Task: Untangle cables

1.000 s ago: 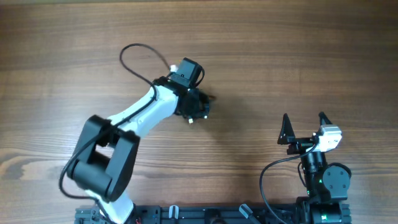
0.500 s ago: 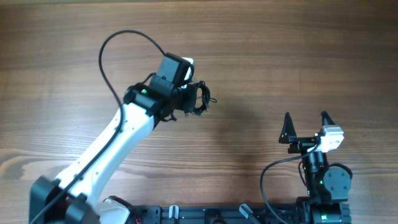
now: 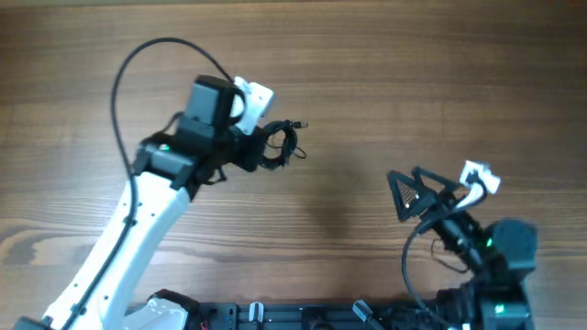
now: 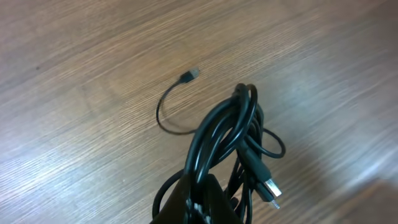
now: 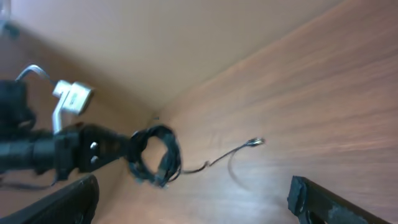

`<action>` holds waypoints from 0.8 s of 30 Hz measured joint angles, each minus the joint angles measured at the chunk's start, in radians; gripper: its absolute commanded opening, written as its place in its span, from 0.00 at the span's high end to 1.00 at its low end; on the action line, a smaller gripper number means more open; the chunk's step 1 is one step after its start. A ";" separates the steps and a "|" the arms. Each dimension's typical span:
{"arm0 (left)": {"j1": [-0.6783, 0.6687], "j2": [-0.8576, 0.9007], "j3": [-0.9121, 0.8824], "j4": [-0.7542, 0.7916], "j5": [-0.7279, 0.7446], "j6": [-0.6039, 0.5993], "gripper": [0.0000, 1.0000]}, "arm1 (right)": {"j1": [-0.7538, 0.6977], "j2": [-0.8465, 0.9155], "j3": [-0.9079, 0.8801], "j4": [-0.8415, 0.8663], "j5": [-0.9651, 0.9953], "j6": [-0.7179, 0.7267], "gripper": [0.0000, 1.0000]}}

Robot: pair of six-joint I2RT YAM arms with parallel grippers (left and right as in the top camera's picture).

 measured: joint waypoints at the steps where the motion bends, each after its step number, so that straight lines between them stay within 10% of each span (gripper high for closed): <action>1: 0.036 -0.005 0.000 -0.011 0.061 0.017 0.96 | 0.000 0.076 0.043 0.037 -0.077 -0.032 0.06; 4: 0.132 -0.007 0.000 -0.025 0.301 0.080 0.96 | 0.002 0.392 0.133 0.373 -0.382 -0.060 0.60; 12: 0.180 -0.013 0.000 -0.010 0.477 0.095 0.96 | 0.306 0.857 0.132 0.785 -0.476 0.083 0.46; 19: 0.180 -0.013 0.000 -0.007 0.480 0.060 0.96 | 0.463 0.885 0.132 0.695 -0.078 -0.195 0.59; 24: 0.180 -0.013 0.000 -0.007 0.480 0.046 0.96 | 0.485 0.885 0.132 0.721 0.000 -0.204 0.86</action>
